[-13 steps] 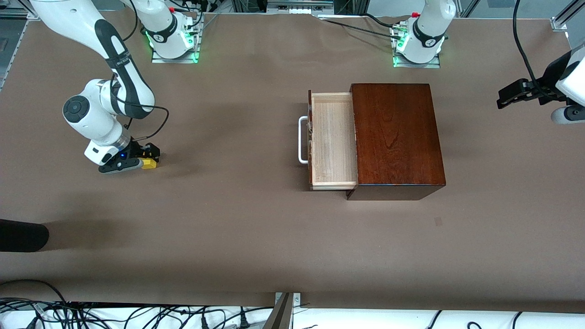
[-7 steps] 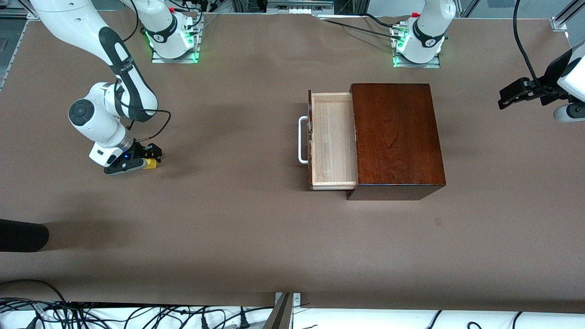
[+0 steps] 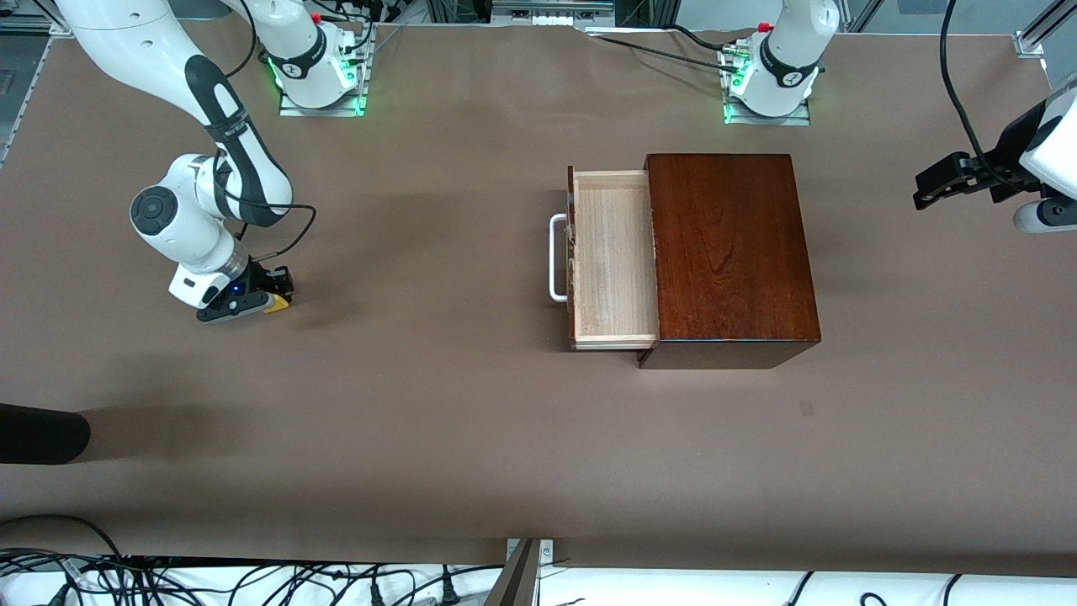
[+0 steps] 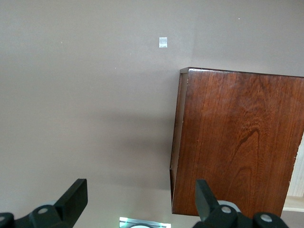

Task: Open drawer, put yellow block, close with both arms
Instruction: 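Lower the right gripper onto the yellow cube and grasp it, then carry the yellow cube with the right gripper over the open drawer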

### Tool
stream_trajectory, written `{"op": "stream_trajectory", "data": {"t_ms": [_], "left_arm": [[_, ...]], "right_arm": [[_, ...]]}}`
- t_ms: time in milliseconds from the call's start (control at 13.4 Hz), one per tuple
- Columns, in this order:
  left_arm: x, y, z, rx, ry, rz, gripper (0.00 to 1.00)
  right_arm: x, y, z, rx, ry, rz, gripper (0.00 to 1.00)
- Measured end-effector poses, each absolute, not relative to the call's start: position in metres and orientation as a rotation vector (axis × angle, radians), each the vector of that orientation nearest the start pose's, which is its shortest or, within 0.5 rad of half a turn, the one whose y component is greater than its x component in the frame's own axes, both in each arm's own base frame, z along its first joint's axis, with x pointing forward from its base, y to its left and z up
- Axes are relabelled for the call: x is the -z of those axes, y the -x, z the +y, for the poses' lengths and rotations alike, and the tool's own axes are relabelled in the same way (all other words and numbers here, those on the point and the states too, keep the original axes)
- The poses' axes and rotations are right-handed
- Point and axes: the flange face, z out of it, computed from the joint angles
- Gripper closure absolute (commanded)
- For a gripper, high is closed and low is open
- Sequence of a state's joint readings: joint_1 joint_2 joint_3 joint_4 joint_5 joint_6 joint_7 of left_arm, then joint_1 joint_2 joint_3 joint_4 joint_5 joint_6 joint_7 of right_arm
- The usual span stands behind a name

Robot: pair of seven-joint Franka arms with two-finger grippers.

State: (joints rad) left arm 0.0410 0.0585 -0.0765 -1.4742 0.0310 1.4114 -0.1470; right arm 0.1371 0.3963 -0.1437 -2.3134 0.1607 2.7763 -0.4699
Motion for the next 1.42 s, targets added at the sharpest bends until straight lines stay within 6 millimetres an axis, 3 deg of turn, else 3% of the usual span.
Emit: {"op": "stream_trajectory", "data": {"t_ms": [150,599,824,974,1123,1423], "left_arm": [[-0.624,-0.556,-0.015,-0.181,3.093,-0.185,0.0],[-0.628,-0.551,-0.012,-0.198,3.074,-0.264,0.0],[-0.633,-0.548,0.0,-0.178,2.971,-0.275,0.0],[-0.634,-0.547,0.003,-0.169,2.909,-0.271,0.0],[-0.634,-0.547,0.0,-0.166,2.901,-0.26,0.0],[-0.633,-0.549,-0.006,-0.166,2.977,-0.259,0.0]], "right_arm": [[-0.2,-0.537,-0.011,0.13,3.096,-0.516,1.0],[-0.329,-0.581,0.002,0.101,3.014,-0.547,1.0],[-0.369,-0.599,0.016,0.086,2.986,-0.567,1.0],[-0.383,-0.605,0.041,0.103,2.975,-0.565,1.0],[-0.393,-0.607,0.078,0.107,2.961,-0.552,1.0],[-0.427,-0.608,0.138,0.103,2.924,-0.608,1.0]]}}
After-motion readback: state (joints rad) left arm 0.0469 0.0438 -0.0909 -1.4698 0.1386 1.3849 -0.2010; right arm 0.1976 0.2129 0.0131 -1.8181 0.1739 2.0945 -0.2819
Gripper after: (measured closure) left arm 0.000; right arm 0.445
